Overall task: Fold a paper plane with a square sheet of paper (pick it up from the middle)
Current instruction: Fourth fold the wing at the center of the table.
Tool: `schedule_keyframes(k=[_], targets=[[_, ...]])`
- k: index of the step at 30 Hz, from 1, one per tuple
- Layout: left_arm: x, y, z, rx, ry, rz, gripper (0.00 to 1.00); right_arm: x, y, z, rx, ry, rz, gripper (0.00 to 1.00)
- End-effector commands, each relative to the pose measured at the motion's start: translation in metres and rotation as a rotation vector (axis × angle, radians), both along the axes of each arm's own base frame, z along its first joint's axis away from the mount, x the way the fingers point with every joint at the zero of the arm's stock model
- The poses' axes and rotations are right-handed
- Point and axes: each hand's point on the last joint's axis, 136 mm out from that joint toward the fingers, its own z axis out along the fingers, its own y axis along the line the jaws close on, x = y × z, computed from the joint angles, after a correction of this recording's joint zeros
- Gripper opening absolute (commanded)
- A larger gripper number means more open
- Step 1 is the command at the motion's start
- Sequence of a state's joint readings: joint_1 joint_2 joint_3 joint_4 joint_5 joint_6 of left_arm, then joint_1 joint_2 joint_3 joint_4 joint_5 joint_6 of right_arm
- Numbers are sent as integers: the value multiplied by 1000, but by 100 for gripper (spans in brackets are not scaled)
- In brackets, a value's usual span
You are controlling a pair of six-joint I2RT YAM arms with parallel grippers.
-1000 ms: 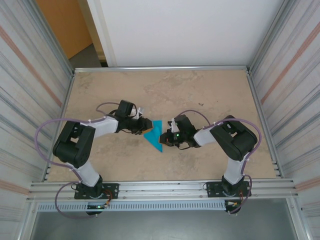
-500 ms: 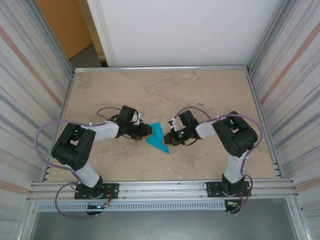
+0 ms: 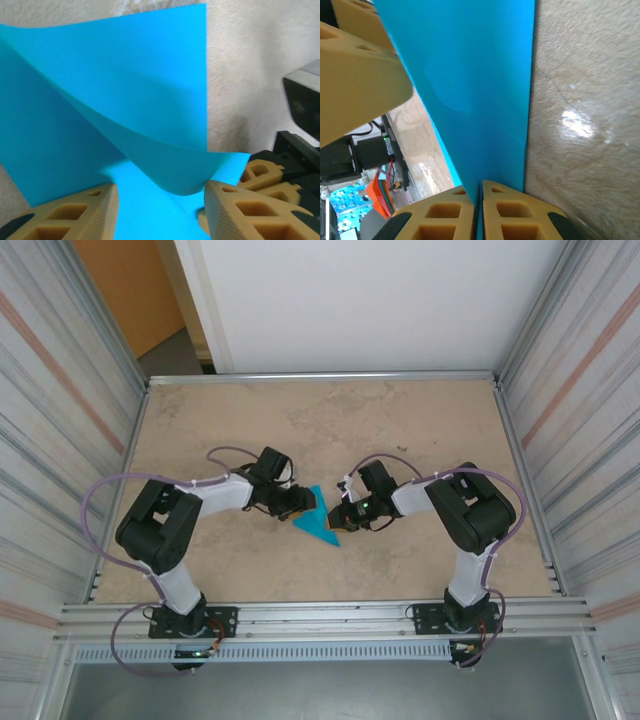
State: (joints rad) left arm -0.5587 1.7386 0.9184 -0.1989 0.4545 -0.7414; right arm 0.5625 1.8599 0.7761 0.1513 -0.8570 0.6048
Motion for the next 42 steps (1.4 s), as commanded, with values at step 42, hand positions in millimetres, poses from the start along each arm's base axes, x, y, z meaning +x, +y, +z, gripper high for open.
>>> schedule_keyframes(k=[42], targets=[[-33,41,-62,372,249,17,50,-30,-23,-6,-187,-7,-98,13]])
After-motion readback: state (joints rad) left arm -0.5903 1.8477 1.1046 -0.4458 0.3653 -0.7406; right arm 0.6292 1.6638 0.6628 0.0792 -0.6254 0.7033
